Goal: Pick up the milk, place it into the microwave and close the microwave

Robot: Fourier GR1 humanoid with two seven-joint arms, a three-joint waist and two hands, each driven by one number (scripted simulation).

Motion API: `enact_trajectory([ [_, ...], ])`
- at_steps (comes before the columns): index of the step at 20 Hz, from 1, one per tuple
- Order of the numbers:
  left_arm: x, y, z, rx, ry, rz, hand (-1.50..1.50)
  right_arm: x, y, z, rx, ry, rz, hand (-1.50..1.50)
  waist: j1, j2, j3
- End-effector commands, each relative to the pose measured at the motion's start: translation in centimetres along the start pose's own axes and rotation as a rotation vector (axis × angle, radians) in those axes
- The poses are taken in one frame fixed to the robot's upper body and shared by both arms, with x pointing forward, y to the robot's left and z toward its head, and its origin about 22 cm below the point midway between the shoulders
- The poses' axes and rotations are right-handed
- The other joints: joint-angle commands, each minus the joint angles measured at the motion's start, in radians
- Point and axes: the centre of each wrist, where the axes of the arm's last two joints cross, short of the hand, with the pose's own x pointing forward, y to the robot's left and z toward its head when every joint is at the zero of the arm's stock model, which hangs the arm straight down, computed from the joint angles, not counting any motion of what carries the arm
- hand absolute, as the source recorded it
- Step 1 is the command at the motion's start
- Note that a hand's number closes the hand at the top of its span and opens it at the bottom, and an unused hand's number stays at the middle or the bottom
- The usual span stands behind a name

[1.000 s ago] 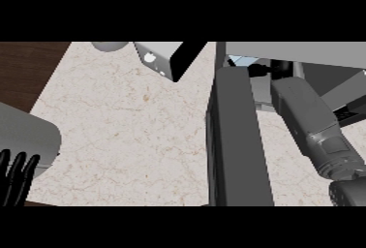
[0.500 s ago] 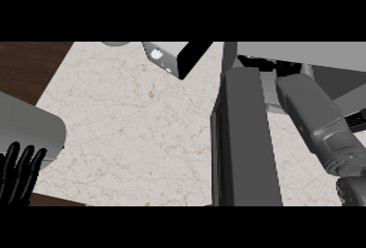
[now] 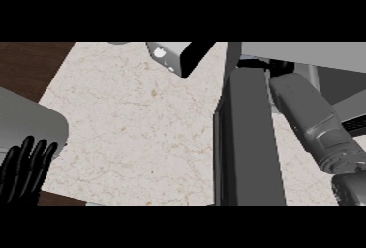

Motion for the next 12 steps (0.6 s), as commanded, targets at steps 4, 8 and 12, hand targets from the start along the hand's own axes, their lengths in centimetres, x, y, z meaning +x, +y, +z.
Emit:
enact_trajectory([
  [4, -0.1, -1.0, -0.8, -0.026, -0.004, -0.005, -1.50, 1.4, 2.0, 0.6, 0.099, 0.013, -0.151, -1.50, -0.013, -0.010, 0.002],
  [8, -0.3, -1.2, -0.7, -0.025, 0.004, 0.000, -1.50, 0.1, 1.1, 0.8, 0.083, 0.059, -0.172, -1.50, -0.017, -0.012, 0.001],
  [12, -0.1, -1.6, -1.2, -0.033, 0.000, -0.009, -1.50, -0.9, 1.1, 1.7, 0.102, 0.060, -0.158, -1.50, -0.022, -0.013, 0.001],
])
